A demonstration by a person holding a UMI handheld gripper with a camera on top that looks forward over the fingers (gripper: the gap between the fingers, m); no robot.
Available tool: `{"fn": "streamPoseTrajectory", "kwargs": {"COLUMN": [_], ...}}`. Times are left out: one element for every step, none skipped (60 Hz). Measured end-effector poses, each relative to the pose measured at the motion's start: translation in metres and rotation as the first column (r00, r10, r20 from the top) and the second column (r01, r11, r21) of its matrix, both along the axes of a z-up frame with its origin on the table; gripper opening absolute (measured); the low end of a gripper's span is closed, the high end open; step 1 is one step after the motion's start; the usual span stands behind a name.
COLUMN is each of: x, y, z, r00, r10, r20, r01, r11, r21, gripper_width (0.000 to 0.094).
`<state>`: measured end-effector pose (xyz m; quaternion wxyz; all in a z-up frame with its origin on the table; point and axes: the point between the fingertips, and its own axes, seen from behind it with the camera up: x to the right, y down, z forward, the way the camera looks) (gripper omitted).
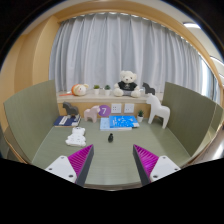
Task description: Unplug charger
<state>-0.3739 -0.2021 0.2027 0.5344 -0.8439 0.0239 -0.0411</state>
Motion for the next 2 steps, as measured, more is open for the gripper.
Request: {"fn": "streamPoseTrajectory", "kwargs": {"x": [0.0002,0.0001], "y": [-0.0011,-0.0022], "z": [-0.0003,-0.0005], "r00": [1.0,1.0], "r10": [0.0,0.0], "r20": [0.001,0.002], "r01": [0.0,0.0], "r11": [1.0,1.0], "r21": [-0.001,-0.003], "gripper_width": [0.079,0.0789]}}
